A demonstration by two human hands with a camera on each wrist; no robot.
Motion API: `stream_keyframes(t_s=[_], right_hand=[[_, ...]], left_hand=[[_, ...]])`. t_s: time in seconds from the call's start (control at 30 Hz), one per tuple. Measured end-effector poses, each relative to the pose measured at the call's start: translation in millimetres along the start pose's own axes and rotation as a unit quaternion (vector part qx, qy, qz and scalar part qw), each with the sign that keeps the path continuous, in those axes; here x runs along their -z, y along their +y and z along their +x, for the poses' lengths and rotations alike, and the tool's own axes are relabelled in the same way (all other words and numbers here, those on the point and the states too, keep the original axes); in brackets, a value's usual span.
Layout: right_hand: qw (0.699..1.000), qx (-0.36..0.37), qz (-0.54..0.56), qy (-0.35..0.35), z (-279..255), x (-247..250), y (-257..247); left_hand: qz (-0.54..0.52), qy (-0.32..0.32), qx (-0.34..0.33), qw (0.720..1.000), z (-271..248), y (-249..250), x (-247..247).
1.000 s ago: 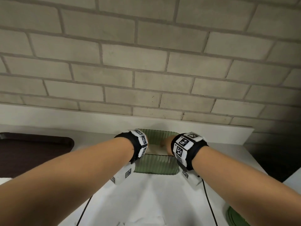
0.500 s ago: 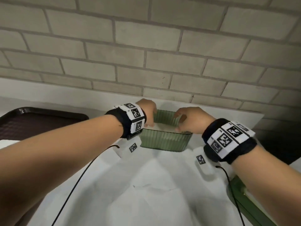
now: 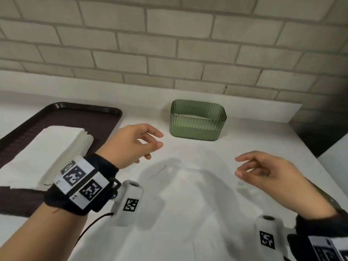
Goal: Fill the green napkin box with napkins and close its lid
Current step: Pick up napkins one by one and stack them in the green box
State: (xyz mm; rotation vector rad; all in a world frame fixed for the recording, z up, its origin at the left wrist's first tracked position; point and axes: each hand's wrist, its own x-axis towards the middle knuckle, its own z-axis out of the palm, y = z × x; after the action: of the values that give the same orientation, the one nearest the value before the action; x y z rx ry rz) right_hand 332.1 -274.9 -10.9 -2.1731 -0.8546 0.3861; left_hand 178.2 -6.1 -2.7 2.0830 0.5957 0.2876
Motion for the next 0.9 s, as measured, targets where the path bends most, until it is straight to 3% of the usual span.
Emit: stream_keyframes(t_s=[0.23,0.4,0.57,0.7,0.9], right_hand=[[0.996,-0.079,0.049,0.0,-65,-29,29],[0.995,-0.084,0.057,0.024,-87,-35,27],[0.992,-0.087,0.055,0.074,-99,-34,24],[0.994,-0.105,-0.014,0.028,-101,-46,20],[0.98,-0.138,-0.135,-0.052,-88,-62,-1]], left_hand=[[-0.026,-0.002,0.063,0.998,-64,-42,-14],[-0.035,-0.013,0.094,0.995,-89,-67,-21],[-0.041,0.017,0.1,0.994,-107,-83,-13],[-0.007,0.031,0.101,0.994,-111,-96,-5],[0.059,-0.025,0.112,0.992,-110,-116,13]])
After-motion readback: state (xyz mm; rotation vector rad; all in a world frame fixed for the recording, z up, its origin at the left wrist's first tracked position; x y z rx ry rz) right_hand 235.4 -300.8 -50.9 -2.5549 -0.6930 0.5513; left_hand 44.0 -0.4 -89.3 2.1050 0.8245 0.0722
